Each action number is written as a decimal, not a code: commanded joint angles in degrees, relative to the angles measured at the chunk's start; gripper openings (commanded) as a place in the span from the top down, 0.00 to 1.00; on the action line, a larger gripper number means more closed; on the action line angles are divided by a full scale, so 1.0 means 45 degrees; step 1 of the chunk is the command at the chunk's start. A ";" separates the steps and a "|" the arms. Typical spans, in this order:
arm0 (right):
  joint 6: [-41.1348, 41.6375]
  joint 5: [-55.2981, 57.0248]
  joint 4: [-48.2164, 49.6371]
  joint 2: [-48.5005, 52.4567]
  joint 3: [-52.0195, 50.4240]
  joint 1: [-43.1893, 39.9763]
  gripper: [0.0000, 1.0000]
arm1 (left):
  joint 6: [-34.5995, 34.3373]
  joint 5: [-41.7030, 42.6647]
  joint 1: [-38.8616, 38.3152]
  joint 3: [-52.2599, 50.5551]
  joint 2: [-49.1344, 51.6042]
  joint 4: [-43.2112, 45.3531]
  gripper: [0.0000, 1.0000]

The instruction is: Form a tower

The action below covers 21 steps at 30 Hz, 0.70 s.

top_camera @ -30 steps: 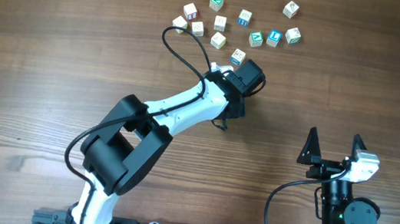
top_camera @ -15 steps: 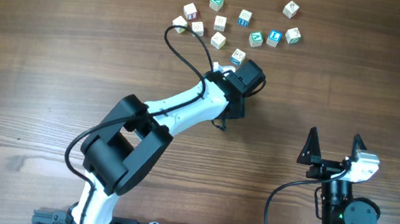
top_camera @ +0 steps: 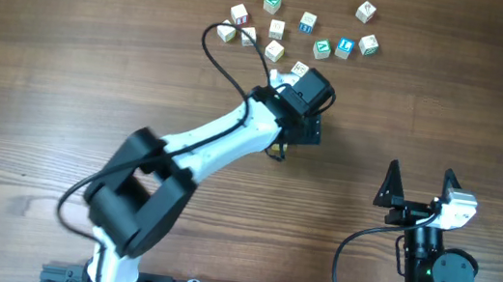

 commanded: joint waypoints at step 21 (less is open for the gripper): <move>-0.0058 -0.0019 0.0024 -0.0073 -0.0015 0.0029 0.00 | 0.5246 -0.0223 0.3526 0.0607 0.4065 0.9350 0.03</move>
